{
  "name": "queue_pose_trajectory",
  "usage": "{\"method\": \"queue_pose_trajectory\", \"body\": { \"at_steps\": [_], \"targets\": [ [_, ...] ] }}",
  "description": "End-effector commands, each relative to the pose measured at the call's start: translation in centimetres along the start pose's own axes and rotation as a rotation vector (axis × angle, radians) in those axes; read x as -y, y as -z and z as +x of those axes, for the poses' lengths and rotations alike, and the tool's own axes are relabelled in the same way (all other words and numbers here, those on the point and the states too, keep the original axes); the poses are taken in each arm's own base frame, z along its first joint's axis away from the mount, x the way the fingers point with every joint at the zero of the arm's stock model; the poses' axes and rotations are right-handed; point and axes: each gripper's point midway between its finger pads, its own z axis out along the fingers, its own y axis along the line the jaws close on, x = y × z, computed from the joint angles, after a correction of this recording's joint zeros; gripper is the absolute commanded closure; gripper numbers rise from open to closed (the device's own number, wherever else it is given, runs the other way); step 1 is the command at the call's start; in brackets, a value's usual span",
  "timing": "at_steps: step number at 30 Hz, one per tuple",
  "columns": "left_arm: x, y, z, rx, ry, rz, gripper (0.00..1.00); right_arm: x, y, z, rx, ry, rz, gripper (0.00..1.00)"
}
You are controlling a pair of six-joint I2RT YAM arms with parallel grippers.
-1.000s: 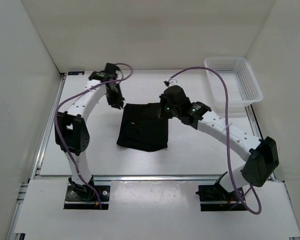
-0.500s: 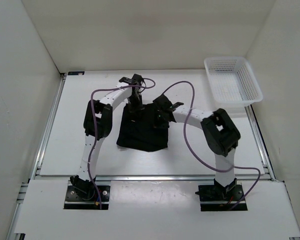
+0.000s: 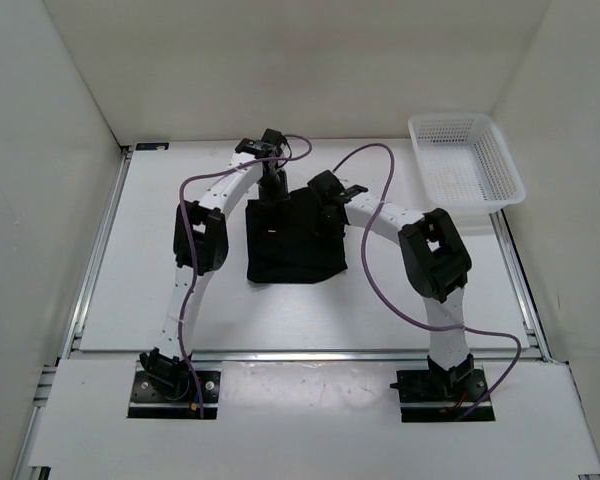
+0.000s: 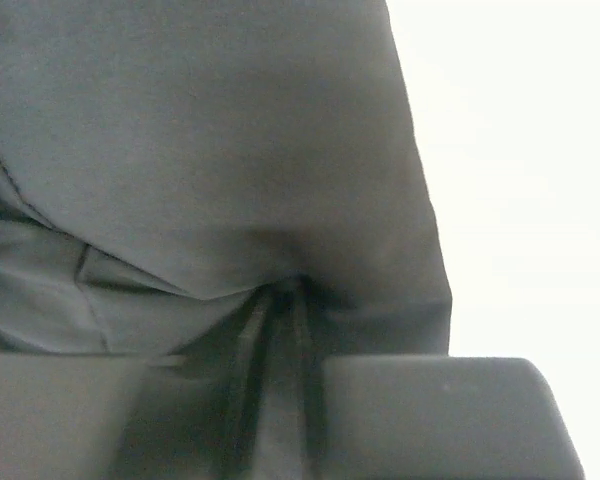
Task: Fold and stack the shorts
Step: Fold the shorts
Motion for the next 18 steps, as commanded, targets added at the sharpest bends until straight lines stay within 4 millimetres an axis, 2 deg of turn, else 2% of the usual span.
{"method": "queue_pose_trajectory", "body": {
  "at_steps": [1, 2, 3, 4, 5, 6, 7, 8, 9, 10, 11, 12, 13, 14, 15, 16, 17, 18],
  "targets": [
    [1.8, 8.0, -3.4, 0.173, -0.037, 0.066, 0.59, -0.5, 6.2, -4.8, 0.162, 0.05, -0.028, 0.73],
    [1.5, 9.5, -3.6, 0.191, -0.028, 0.07, 0.56, -0.6, 9.2, -6.5, 0.242, 0.042, -0.045, 0.64],
    [1.1, 11.3, -4.2, 0.231, -0.02, 0.072, 0.47, -0.6, 10.9, -7.4, 0.284, 0.032, -0.054, 0.57],
    [1.2, 14.4, -4.2, 0.287, -0.032, 0.079, 0.44, -0.2, 12.2, -7.8, 0.314, 0.041, -0.055, 0.48],
    [0.8, 15.9, -4.6, 0.325, -0.025, 0.08, 0.38, -0.2, 15.1, -8.9, 0.376, 0.045, -0.08, 0.35],
    [0.0, 16.9, -4.5, 0.339, -0.022, 0.07, 0.38, 0.2, 16.3, -9.1, 0.398, 0.039, -0.075, 0.13],
    [-0.2, 18.1, -4.4, 0.364, -0.032, 0.064, 0.28, 1.0, 17.5, -9.5, 0.428, 0.029, -0.051, 0.05],
    [-0.7, 20.9, -4.1, 0.405, -0.023, 0.065, 0.21, 2.0, 19.8, -10.1, 0.467, 0.015, -0.048, 0.01],
    [-1.8, 21.7, -3.4, 0.403, -0.019, 0.041, 0.2, 3.6, 20.4, -9.8, 0.459, 0.007, -0.013, 0.01],
    [-2.2, 22.8, -3.0, 0.426, -0.015, 0.024, 0.2, 5.1, 21.9, -9.7, 0.48, -0.013, 0.004, 0.01],
    [-2.4, 26.0, -2.1, 0.486, -0.016, 0.035, 0.14, 6.6, 22.6, -9.6, 0.495, -0.039, 0.047, 0.01],
    [-3.6, 26.0, -0.8, 0.467, -0.003, 0.009, 0.14, 8.0, 22.9, -8.8, 0.481, -0.05, 0.081, 0.01],
    [-4.2, 26.8, 0.2, 0.477, 0.0, -0.003, 0.11, 9.5, 24.4, -8.6, 0.503, -0.091, 0.089, 0.01],
    [-4.3, 30.6, 1.0, 0.588, -0.001, 0.022, 0.11, 10.9, 23.7, -7.3, 0.476, -0.089, 0.117, 0.01],
    [-5.3, 29.6, 2.6, 0.564, 0.023, 0.005, 0.11, 12.0, 24.0, -6.6, 0.476, -0.112, 0.139, 0.01],
    [-5.8, 30.4, 3.6, 0.589, 0.035, 0.004, 0.08, 13.4, 25.2, -5.9, 0.494, -0.136, 0.155, 0.01],
    [-6.3, 33.6, 4.9, 0.692, 0.04, 0.024, 0.07, 14.4, 24.5, -4.5, 0.47, -0.146, 0.181, 0.01],
    [-7.6, 32.0, 6.5, 0.658, 0.066, 0.006, 0.07, 15.0, 24.5, -3.8, 0.471, -0.146, 0.191, 0.01]
  ]
}}
